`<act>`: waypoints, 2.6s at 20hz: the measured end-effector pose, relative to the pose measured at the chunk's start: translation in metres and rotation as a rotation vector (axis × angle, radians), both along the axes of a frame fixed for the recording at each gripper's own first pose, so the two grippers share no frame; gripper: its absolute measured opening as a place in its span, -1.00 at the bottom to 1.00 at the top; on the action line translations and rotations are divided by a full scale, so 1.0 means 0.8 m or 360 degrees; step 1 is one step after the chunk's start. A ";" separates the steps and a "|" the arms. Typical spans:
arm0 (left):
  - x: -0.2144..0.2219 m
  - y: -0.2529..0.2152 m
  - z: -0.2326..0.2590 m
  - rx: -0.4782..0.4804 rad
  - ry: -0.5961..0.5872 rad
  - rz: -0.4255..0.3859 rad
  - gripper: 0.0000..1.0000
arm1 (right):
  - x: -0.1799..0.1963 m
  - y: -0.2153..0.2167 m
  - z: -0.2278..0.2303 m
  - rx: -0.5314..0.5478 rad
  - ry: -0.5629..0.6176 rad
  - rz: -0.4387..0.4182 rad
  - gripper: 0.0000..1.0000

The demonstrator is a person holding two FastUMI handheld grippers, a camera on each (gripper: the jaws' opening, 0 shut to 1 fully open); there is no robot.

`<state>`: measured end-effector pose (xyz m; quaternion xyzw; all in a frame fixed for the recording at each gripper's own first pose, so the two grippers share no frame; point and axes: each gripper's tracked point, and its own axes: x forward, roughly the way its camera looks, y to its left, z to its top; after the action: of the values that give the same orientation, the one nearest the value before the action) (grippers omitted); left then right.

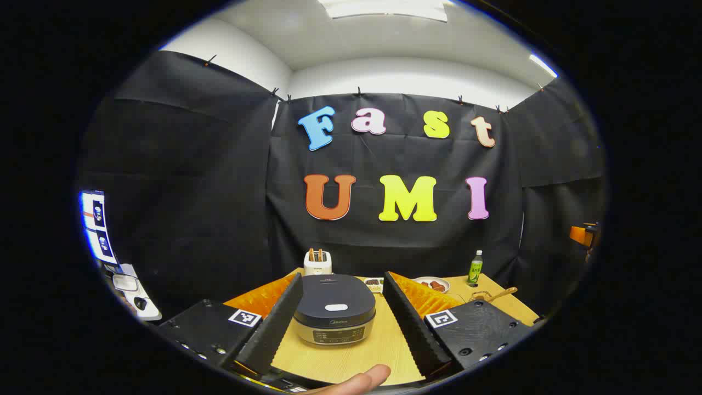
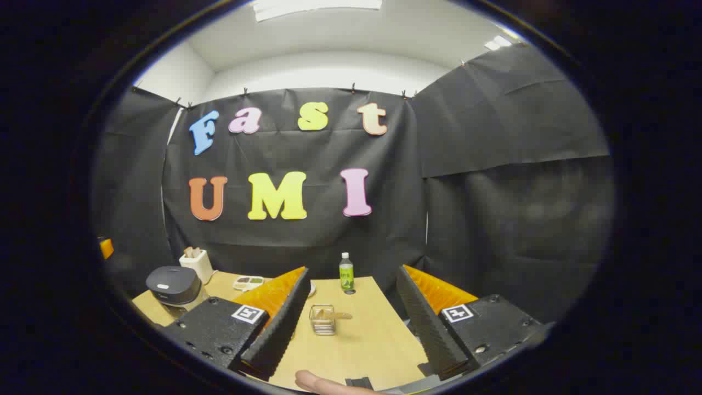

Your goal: Close the left gripper, press the button to open the rice cooker; take a wooden spoon from the chopstick holder with the right hand, scoop a spoonful of rice and pour it into the rice cooker, then put the wooden spoon back into the chopstick holder.

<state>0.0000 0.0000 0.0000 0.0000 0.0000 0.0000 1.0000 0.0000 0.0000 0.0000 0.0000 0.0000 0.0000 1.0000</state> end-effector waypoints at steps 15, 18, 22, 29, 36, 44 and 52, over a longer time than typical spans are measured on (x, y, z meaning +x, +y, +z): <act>0.011 0.000 -0.019 0.0009 0.0127 -0.0061 0.87 | -0.020 -0.034 -0.018 0.0025 -0.0038 -0.0006 1.00; 0.052 0.002 -0.025 -0.0005 0.0165 -0.0061 0.87 | -0.016 -0.036 -0.027 0.0041 -0.0023 -0.0001 1.00; 0.066 0.012 -0.043 0.0012 0.0213 -0.0028 0.87 | -0.011 -0.027 -0.046 0.0085 0.0045 0.0059 1.00; 0.113 0.008 -0.090 -0.0070 0.0416 -0.0063 0.10 | 0.003 -0.017 -0.077 0.0097 0.0130 0.0104 1.00; 0.168 0.009 -0.158 0.0019 0.0678 0.0000 -0.69 | 0.007 -0.022 -0.095 0.0084 0.0178 0.0129 1.00; 0.209 0.030 -0.204 -0.0012 0.0824 0.0138 -1.00 | 0.007 -0.039 -0.107 0.0055 0.0171 0.0100 1.00; 0.212 0.032 -0.226 -0.0207 0.0898 0.0083 -0.99 | 0.010 -0.034 -0.129 0.0080 0.0239 0.0126 1.00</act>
<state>0.1694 0.0257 -0.1812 -0.0641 0.2781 0.0257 0.9581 0.0082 -0.0271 -0.1031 0.0252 0.0751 0.0396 0.9961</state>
